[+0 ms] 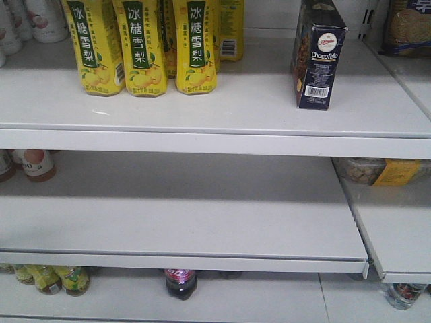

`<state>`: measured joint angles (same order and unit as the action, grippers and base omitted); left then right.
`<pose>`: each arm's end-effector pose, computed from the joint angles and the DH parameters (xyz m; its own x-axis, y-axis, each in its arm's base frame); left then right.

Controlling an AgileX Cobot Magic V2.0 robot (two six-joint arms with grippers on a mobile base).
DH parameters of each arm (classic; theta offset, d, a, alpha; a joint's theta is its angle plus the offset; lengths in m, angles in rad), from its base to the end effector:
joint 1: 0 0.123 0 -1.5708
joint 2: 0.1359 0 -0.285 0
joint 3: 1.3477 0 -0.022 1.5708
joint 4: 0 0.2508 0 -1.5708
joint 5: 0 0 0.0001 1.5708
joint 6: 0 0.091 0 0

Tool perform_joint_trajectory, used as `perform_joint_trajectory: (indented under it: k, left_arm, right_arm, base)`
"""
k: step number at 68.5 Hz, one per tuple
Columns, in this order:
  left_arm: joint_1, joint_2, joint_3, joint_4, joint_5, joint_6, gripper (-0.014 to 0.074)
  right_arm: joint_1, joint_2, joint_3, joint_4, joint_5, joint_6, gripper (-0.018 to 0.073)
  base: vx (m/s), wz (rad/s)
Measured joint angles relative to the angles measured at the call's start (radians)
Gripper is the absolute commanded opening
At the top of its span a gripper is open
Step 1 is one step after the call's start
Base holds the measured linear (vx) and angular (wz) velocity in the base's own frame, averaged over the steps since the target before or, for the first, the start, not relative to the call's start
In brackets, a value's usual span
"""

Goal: Left arm holds basket, right arm returns cookies

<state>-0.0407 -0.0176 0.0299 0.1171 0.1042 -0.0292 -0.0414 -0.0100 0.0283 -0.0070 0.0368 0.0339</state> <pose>0.0564 -0.0012 0.1946 -0.0260 0.0883 -0.9958 0.0309 0.9957 0.0875 0.0569 -0.0024 0.2008 0.0332 0.0255 -0.9991 0.0408 0.9988 0.0269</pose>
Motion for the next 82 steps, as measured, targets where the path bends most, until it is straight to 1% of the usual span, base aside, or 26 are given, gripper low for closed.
perform_joint_trajectory:
  k: [26, 82]
  left_arm:
    - [0.000, 0.000, 0.000, 0.000, 0.000, 0.000, -0.0006]
    - [0.000, 0.000, 0.000, 0.000, 0.000, 0.000, -0.0006]
  right_arm:
    - [-0.003, 0.000, 0.000, 0.007, 0.058, -0.023, -0.0006]
    - [-0.003, 0.000, 0.000, 0.007, 0.075, -0.023, -0.0006]
  base:
    - [0.00, 0.00]
    - [0.00, 0.00]
